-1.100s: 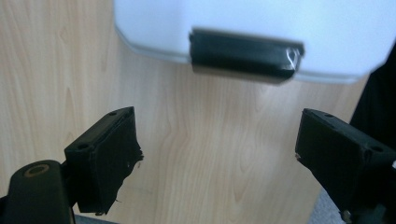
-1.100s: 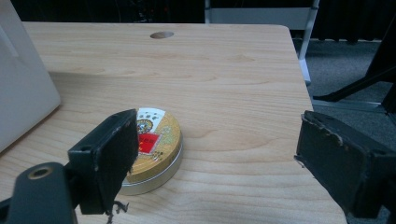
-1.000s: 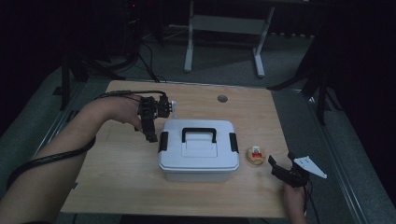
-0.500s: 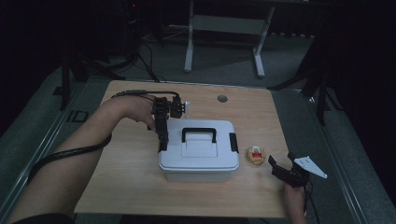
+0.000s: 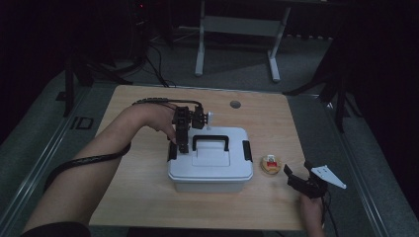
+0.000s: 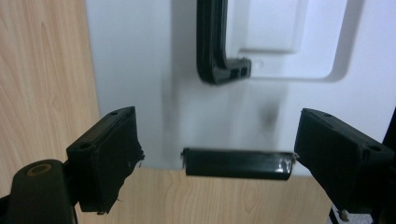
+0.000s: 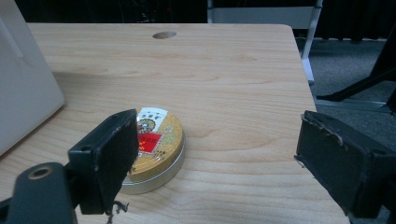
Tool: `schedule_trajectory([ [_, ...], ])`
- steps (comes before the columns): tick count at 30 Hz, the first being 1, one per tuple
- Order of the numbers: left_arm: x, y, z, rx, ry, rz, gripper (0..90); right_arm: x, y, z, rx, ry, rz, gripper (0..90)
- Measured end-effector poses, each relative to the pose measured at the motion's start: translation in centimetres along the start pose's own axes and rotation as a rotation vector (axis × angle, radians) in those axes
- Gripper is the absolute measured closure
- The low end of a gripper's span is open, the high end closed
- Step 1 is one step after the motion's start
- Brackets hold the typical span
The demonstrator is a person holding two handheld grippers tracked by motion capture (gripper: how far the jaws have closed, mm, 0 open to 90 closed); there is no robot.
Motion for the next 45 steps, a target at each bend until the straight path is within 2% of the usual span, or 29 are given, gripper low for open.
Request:
schedule_trajectory([
  [1, 0.0, 0.2, 0.0, 0.003, -0.011, 0.003, 13.3, 0.0, 0.0, 0.0, 0.000, 0.001, -0.001, 12.7],
  [2, 0.1, 0.3, 0.0, 0.014, -0.002, 0.008, 14.1, 0.0, 0.0, 0.0, -0.001, 0.001, -0.001, 12.7],
  [5, 0.2, 0.6, 0.0, 0.023, -0.010, 0.014, 14.4, 0.0, 0.0, 0.0, 0.000, 0.001, -0.002, 12.7],
  [9, 0.7, 0.9, -0.1, 0.014, -0.014, 0.001, 15.5, 0.0, 0.0, 0.0, 0.002, 0.002, -0.003, 12.7],
  [10, 0.7, 1.0, -0.1, 0.023, -0.009, -0.001, 15.8, 0.0, 0.0, 0.0, 0.002, 0.002, -0.003, 12.7],
  [13, 1.0, 1.5, -0.1, 0.021, -0.010, 0.003, 20.8, 0.0, 0.0, 0.0, 0.002, 0.002, -0.003, 12.7],
  [19, 1.1, 1.9, -0.1, 0.018, -0.024, 0.000, 39.5, 0.0, 0.0, 0.0, 0.000, 0.004, -0.004, 12.7],
  [20, 1.2, 2.0, -0.1, 0.017, -0.017, -0.003, 39.5, 0.0, 0.0, 0.0, 0.000, 0.004, -0.004, 12.7],
  [22, 1.2, 2.1, -0.1, -0.002, -0.025, -0.009, 48.8, 0.0, 0.0, 0.0, -0.001, 0.005, -0.003, 12.7],
  [29, 1.0, 2.5, 0.0, -0.014, -0.050, -0.011, 61.5, 0.0, 0.0, 0.0, -0.004, 0.004, -0.004, 12.7],
  [32, 1.1, 2.6, 0.0, -0.020, -0.056, -0.019, 64.4, 0.0, 0.0, -0.1, -0.005, 0.004, -0.005, 12.7],
  [36, 1.1, 2.9, 0.4, -0.010, -0.053, -0.036, 68.8, 0.0, 0.0, -0.1, -0.005, 0.004, -0.006, 12.7],
  [38, 1.0, 3.0, 0.6, 0.001, -0.061, -0.042, 75.0, 0.0, 0.0, -0.1, -0.005, 0.004, -0.006, 12.7],
  [39, 1.1, 3.1, 0.6, -0.005, -0.059, -0.045, 75.7, 0.0, 0.0, -0.1, -0.007, 0.005, -0.006, 12.7],
  [40, 1.0, 3.2, 0.7, -0.005, -0.076, -0.047, 77.9, 0.0, 0.0, -0.1, -0.008, 0.005, -0.007, 12.7],
  [41, 1.1, 3.2, 0.9, 0.008, -0.073, -0.050, 81.9, 0.0, 0.0, -0.1, -0.009, 0.004, -0.007, 12.7],
  [45, 1.0, 3.3, 1.0, 0.017, -0.066, -0.051, 82.8, 0.0, 0.0, -0.1, -0.008, 0.005, -0.008, 12.8],
])
Point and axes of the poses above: each handheld gripper's, and its own axes: x roughly forward along the jaws, y roughly out of its top, z roughly to its right, the point moved 3 cm from there along x, roughly forward along the jaws, and after that the axes turned 4 degrees about -x, right-handed, at the moved point
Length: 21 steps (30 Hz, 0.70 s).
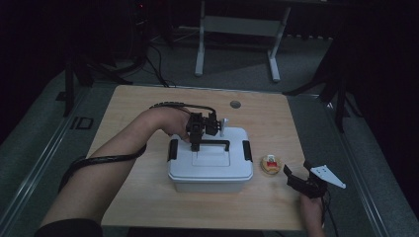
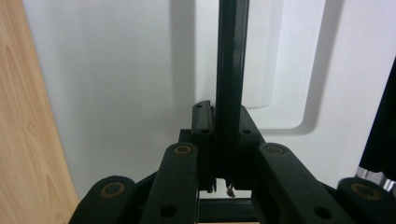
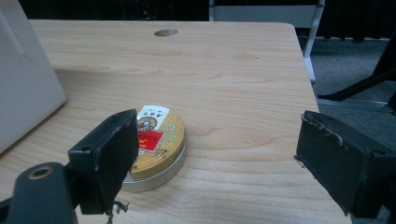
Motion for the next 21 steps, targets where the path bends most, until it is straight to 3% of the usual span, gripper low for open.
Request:
schedule_trajectory([
  [21, -1.9, 0.1, 0.2, 0.010, 0.023, 0.008, 83.5, 0.0, 0.0, 0.0, 0.000, -0.001, 0.001, 12.8],
])
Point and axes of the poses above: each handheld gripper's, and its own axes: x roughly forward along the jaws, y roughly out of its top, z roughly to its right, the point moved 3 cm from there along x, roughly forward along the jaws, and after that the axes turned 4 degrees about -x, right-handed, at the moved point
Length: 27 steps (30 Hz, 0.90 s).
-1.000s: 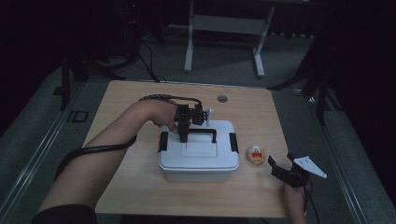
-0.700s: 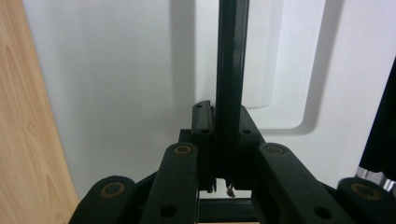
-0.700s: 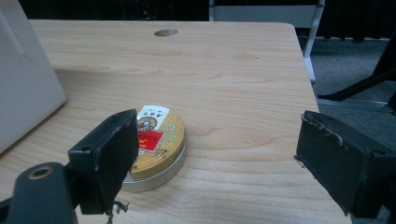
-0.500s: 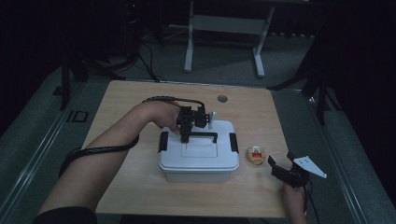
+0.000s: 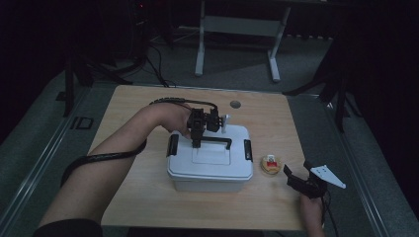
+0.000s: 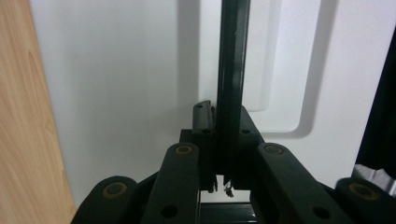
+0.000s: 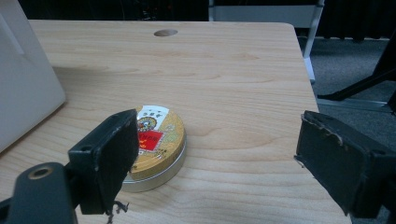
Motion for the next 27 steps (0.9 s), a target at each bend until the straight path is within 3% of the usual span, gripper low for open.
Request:
schedule_trajectory([
  [13, -2.1, -1.5, -0.1, -0.019, 0.021, 0.034, 83.5, 0.0, 0.0, 0.0, -0.001, -0.002, -0.004, 12.8],
  [27, -3.7, -5.5, -0.2, -0.076, 0.038, 0.046, 83.5, 0.0, 0.0, -0.1, -0.003, -0.005, -0.007, 12.8],
])
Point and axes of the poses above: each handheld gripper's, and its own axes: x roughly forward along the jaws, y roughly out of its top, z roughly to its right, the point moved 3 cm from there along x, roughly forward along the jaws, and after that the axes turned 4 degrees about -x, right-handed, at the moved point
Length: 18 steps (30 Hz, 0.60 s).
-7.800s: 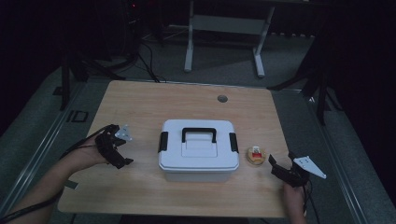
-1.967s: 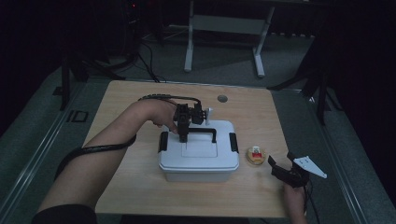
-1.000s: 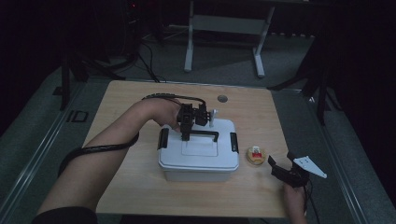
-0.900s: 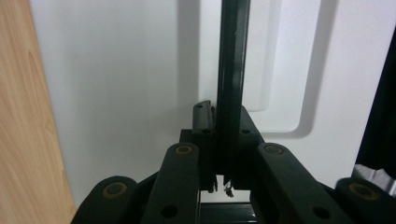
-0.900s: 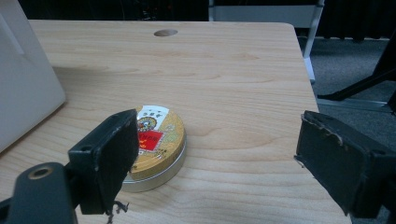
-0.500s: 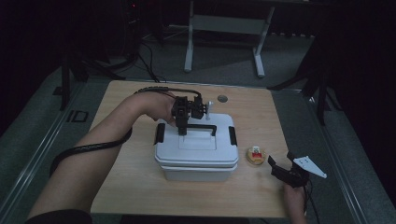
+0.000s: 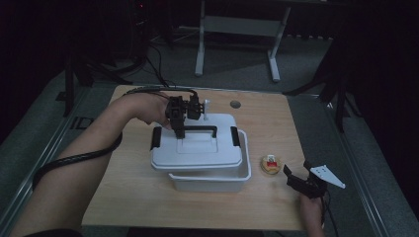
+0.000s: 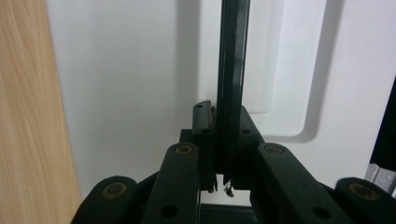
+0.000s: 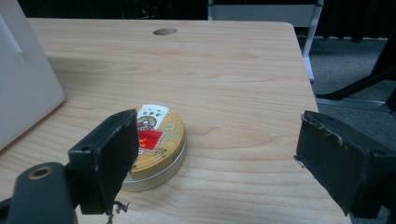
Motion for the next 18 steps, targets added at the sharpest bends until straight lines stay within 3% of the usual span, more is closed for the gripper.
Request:
schedule_trajectory([
  [10, -0.2, -3.4, -0.4, -0.053, 0.000, 0.025, 83.4, 0.0, 0.0, 0.1, 0.006, -0.002, 0.001, 12.8],
  [18, -1.3, -8.0, -0.7, -0.124, 0.016, 0.040, 83.4, 0.0, 0.0, 0.0, 0.004, -0.006, -0.001, 12.8],
])
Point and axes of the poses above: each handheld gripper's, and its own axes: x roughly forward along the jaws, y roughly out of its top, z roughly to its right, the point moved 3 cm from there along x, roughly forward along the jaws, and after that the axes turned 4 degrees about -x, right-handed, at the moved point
